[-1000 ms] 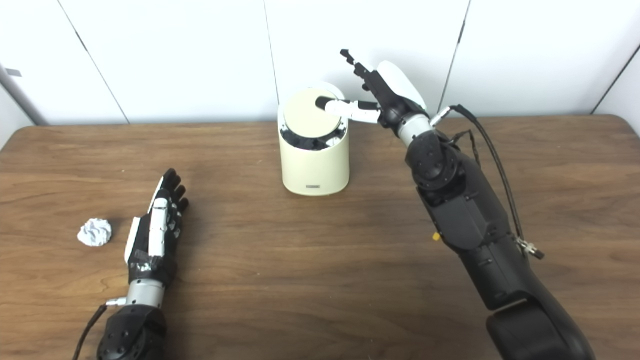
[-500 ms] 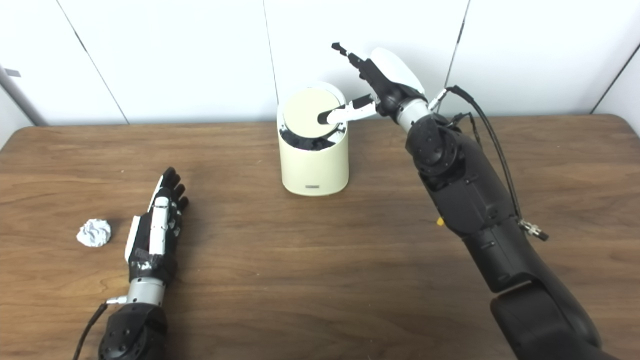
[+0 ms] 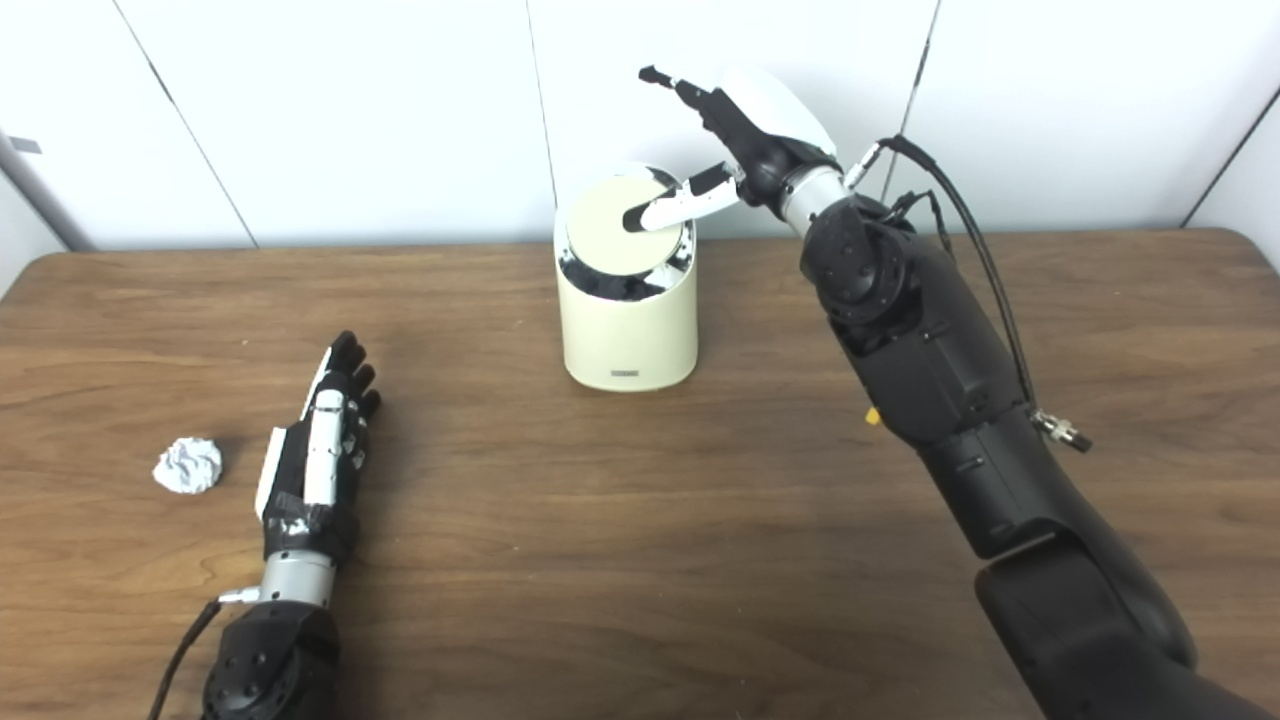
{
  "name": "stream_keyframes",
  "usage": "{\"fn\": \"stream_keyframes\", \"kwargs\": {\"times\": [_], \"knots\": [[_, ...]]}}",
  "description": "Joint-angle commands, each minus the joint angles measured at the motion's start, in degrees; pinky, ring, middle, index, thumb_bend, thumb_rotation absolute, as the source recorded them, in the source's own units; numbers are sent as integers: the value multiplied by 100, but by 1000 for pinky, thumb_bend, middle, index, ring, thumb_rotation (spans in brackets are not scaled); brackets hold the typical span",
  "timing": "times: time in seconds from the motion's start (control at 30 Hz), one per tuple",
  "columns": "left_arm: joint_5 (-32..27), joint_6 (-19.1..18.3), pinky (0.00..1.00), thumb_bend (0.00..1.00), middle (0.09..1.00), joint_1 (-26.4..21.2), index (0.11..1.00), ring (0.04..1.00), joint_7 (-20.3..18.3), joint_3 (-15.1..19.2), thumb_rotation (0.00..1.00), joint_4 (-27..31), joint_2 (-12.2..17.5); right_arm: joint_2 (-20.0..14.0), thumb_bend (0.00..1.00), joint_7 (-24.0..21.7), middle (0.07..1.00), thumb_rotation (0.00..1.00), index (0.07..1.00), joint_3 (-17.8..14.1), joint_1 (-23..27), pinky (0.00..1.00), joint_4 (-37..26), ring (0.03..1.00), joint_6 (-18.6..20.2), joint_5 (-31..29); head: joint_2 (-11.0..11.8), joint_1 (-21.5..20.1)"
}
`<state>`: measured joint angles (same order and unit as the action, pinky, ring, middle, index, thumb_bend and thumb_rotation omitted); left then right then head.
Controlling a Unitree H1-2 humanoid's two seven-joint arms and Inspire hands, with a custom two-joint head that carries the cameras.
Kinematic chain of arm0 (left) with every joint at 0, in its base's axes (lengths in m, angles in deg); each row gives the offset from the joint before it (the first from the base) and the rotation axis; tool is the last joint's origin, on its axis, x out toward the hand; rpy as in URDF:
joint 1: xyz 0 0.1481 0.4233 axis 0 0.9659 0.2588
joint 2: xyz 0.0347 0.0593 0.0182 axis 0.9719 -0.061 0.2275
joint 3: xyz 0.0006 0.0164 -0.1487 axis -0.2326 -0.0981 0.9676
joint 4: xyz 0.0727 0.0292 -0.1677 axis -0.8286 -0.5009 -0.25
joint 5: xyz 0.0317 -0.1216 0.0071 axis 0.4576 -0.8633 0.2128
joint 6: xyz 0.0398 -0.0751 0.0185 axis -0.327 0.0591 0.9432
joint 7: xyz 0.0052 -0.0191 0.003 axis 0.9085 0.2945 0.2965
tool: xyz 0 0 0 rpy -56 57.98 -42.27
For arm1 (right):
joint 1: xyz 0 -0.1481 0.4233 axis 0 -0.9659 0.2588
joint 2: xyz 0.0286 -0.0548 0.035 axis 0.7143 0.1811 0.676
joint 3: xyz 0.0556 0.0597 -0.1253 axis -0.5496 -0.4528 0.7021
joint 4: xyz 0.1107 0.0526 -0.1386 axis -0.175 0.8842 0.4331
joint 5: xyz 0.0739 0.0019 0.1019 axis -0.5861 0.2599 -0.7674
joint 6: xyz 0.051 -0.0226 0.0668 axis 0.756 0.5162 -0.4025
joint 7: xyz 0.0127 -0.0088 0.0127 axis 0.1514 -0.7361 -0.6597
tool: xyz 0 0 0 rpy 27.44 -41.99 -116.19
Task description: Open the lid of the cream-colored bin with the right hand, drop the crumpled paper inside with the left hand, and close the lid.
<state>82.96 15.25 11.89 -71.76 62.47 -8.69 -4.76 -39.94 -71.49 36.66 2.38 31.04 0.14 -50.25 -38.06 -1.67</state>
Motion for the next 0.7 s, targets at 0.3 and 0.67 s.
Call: {"fn": "stream_keyframes", "kwargs": {"times": [0.3,0.67], "knots": [[-9,148,1000,348,1000,-115,1000,1000,10,2,930,67,-10,106,744,165,916,295,903,7,314,806,14,906,-257,139,-8,-18],[-69,162,1000,349,1000,-136,1000,1000,-3,33,935,16,-6,130,740,253,920,283,911,119,281,861,238,923,-376,395,32,-75]]}}
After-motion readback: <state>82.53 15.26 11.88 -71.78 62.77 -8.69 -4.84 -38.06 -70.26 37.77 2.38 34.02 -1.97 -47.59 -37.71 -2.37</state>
